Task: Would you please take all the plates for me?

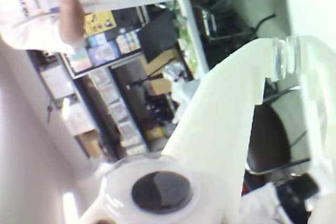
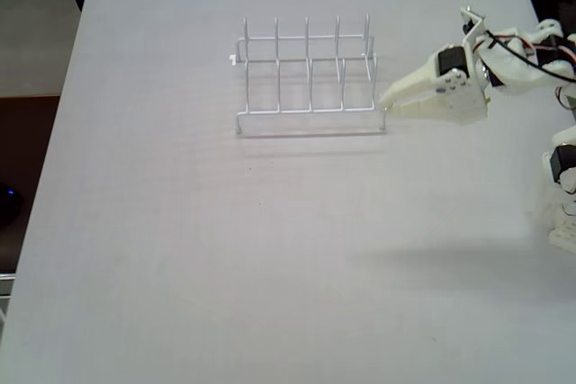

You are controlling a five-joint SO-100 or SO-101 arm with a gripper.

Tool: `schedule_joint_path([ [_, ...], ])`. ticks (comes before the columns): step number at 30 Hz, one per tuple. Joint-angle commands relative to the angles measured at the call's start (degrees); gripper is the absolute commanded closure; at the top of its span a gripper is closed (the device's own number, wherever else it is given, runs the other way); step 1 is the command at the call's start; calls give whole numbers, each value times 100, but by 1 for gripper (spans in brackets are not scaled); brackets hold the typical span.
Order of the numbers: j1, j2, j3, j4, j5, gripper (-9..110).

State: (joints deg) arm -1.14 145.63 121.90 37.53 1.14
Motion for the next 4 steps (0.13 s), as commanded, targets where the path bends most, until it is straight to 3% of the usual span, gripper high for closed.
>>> schedule_joint_path([
  [1,176,492,492,-193,35,102],
  [4,308,721,1125,-264,97,102],
])
